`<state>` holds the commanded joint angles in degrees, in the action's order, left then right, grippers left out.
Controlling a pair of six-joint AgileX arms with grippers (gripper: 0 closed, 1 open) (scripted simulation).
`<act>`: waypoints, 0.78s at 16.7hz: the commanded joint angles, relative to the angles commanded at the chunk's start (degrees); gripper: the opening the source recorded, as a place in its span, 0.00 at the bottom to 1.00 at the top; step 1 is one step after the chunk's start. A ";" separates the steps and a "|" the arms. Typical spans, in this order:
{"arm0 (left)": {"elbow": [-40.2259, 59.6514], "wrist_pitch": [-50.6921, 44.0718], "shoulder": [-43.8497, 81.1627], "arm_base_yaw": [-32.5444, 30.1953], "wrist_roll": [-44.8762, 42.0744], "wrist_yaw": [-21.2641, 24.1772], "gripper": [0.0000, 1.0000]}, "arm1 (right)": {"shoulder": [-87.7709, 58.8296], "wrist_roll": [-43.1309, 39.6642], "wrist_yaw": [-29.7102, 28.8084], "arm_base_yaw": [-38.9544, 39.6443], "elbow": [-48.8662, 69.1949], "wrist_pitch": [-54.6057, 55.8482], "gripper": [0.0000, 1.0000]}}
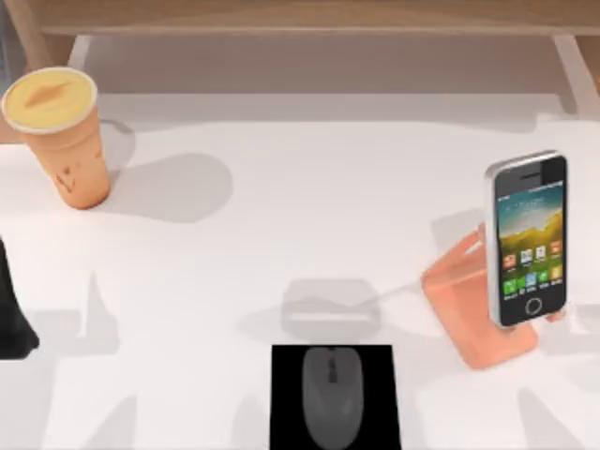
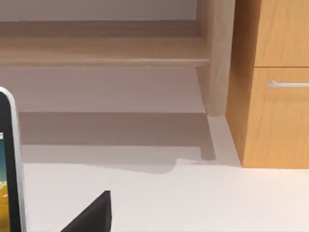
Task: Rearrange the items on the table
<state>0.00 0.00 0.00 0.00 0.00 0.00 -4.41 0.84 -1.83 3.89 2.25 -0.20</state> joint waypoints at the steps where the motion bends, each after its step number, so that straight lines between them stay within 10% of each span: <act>1: 0.00 0.00 0.00 0.00 0.00 0.00 1.00 | 1.96 -0.36 0.78 -1.74 -0.96 0.08 1.00; 13: -0.52 6.95 8.94 -0.86 -1.05 -1.15 1.00 | 4.41 -0.84 1.83 -3.89 -2.25 0.20 1.00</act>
<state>-0.52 6.95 8.94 -0.86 -1.05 -1.15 0.00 0.00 0.00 0.00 0.00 0.00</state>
